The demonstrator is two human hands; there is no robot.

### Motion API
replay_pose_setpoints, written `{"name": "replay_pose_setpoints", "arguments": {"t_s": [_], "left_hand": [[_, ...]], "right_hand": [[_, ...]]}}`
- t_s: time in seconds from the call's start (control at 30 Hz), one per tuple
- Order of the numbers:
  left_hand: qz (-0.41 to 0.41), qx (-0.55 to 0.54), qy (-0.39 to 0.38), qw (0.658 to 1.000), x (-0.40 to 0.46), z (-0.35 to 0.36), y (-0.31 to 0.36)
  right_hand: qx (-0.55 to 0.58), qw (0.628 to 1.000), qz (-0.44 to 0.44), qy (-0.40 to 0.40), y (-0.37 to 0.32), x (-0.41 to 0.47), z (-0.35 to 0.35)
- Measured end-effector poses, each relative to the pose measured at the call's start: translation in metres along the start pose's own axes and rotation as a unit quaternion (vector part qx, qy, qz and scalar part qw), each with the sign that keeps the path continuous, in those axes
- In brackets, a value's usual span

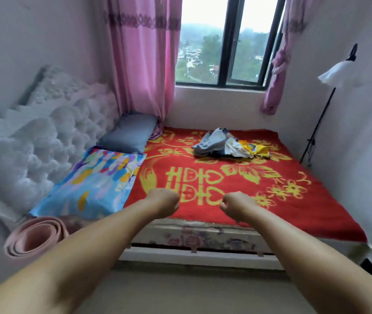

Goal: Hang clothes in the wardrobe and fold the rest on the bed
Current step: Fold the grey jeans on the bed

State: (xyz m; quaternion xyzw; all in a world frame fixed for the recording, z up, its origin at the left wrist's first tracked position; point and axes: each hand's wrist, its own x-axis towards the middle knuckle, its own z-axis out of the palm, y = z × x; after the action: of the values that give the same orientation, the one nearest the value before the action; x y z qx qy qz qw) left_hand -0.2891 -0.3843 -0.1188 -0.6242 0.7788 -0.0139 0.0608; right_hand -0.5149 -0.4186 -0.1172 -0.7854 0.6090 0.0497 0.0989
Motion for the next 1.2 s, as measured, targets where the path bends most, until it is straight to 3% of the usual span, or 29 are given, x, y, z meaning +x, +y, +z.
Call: {"name": "replay_pose_setpoints", "arguments": {"t_s": [0.2, 0.33, 0.53, 0.9, 1.2], "left_hand": [[0.061, 0.045, -0.001, 0.997, 0.102, -0.024, 0.076], [0.067, 0.0, -0.018, 0.998, 0.154, -0.023, 0.088], [0.063, 0.002, -0.051, 0.997, 0.249, -0.002, 0.063], [0.068, -0.01, -0.05, 0.996, 0.488, -0.015, -0.002], [0.055, -0.035, -0.134, 0.989, 0.632, 0.059, 0.014]], "right_hand": [[0.006, 0.997, 0.079, -0.002, 0.108, 0.042, -0.026], [0.003, 0.995, 0.096, -0.028, 0.142, 0.081, -0.021], [-0.009, 0.995, 0.089, -0.047, 0.16, 0.171, -0.011], [0.006, 0.99, 0.135, -0.042, 0.227, 0.369, -0.055], [0.02, 0.978, 0.148, -0.143, 0.326, 0.495, -0.005]]}}
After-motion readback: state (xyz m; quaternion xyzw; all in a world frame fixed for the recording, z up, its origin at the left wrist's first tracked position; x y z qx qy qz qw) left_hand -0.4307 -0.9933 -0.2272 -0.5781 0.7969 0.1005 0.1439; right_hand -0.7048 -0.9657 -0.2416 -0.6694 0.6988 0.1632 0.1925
